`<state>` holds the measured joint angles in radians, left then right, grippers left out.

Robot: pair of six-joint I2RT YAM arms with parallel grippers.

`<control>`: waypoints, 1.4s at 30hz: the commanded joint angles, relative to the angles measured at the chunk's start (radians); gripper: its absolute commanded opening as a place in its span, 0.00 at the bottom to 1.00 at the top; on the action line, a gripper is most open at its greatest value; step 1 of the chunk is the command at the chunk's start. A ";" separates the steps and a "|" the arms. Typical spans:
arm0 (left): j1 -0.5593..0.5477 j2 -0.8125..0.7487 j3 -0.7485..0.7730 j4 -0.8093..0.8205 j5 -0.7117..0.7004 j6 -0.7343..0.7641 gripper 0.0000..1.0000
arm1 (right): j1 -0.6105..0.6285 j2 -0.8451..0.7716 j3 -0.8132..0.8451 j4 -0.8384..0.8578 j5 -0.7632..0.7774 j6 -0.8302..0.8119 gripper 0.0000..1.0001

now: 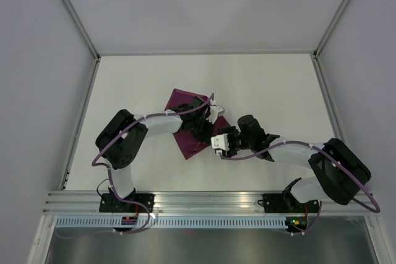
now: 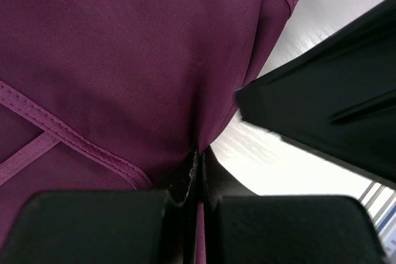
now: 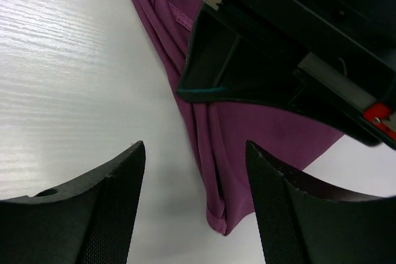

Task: Fold the napkin, place the utensils inside, and roll it up
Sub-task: Roll the napkin with the utensil

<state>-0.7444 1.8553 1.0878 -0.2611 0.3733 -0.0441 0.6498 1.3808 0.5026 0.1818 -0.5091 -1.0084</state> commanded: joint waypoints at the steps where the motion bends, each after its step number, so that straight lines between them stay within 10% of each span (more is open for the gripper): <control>1: 0.002 0.053 -0.009 -0.121 0.018 0.020 0.02 | 0.037 0.055 0.005 0.150 0.058 -0.047 0.72; 11: 0.014 0.042 -0.009 -0.130 0.070 0.032 0.02 | 0.086 0.150 0.027 0.156 0.109 -0.128 0.70; 37: 0.040 0.004 -0.008 -0.138 0.147 0.041 0.02 | 0.217 0.230 0.080 -0.030 0.218 -0.245 0.15; 42: 0.043 -0.021 -0.008 -0.138 0.139 0.041 0.17 | 0.220 0.239 0.123 -0.108 0.221 -0.236 0.04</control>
<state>-0.7013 1.8633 1.0901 -0.3706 0.5186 -0.0360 0.8600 1.5871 0.5964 0.1936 -0.2901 -1.2488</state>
